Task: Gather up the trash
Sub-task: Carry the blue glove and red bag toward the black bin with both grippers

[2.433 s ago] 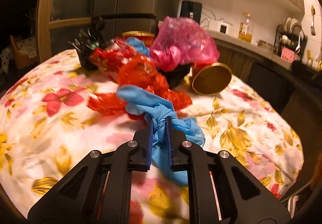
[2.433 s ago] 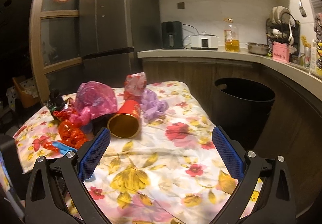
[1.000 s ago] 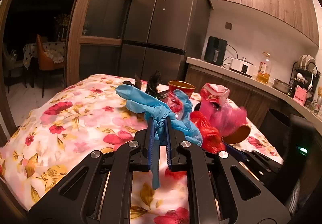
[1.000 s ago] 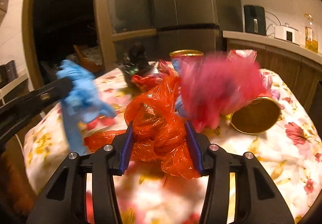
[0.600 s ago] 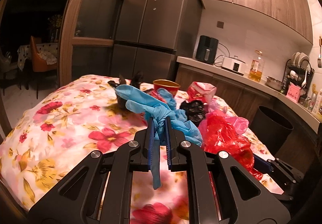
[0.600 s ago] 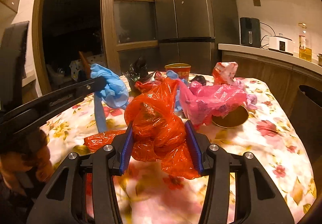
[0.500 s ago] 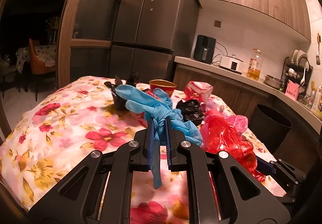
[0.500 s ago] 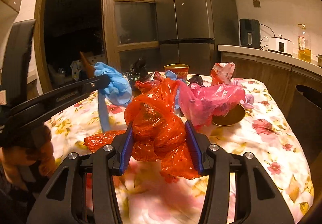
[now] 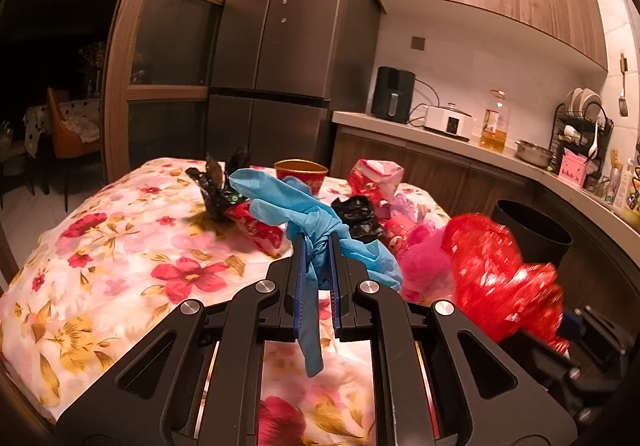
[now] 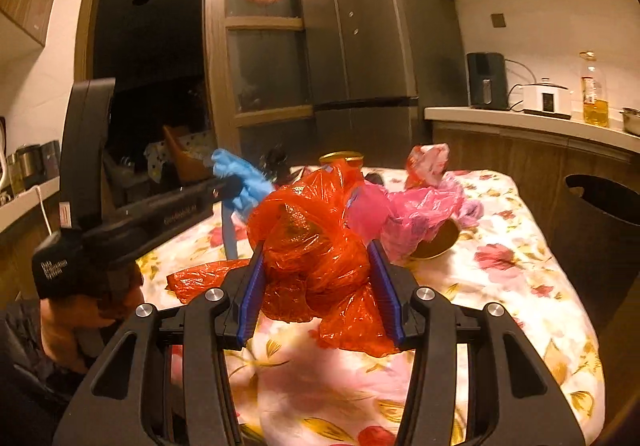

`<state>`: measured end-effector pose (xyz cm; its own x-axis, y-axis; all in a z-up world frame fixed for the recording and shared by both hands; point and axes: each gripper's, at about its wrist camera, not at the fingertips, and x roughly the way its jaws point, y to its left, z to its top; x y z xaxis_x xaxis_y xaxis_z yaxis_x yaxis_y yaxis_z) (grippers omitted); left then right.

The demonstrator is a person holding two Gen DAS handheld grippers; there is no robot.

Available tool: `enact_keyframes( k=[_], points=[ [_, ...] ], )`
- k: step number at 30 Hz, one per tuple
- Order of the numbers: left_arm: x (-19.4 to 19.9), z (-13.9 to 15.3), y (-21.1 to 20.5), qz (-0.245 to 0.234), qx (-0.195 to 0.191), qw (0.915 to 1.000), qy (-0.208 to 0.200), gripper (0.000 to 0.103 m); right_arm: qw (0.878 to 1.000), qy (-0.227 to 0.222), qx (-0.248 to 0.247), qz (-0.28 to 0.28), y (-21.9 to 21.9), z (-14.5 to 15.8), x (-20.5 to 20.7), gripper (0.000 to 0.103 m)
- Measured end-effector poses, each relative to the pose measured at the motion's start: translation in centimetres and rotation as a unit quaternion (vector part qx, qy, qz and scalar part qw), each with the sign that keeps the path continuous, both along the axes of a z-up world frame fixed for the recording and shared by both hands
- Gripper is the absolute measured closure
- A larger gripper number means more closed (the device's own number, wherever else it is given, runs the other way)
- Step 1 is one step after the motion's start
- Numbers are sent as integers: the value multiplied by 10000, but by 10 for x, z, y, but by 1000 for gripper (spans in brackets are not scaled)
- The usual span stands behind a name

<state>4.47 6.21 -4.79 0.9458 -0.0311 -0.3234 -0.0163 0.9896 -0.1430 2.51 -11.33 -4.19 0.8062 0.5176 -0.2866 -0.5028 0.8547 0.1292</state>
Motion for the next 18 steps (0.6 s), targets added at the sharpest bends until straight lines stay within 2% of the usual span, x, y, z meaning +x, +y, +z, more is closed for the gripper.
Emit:
enact_keyframes(
  k=[9,14,18],
  points=[
    [3,-1,-14,-133,59,9999,44,93,9995,-141,207,-212,-21,10,-9,54],
    [6,-2,-22,-230,72,9997,67,93,9984,-97,224,-501,-35,6,-2,54],
    [6,-5,-30,-320,147,9993,90,93,9976,127,223,-650,-42,-6,4,54]
  ],
)
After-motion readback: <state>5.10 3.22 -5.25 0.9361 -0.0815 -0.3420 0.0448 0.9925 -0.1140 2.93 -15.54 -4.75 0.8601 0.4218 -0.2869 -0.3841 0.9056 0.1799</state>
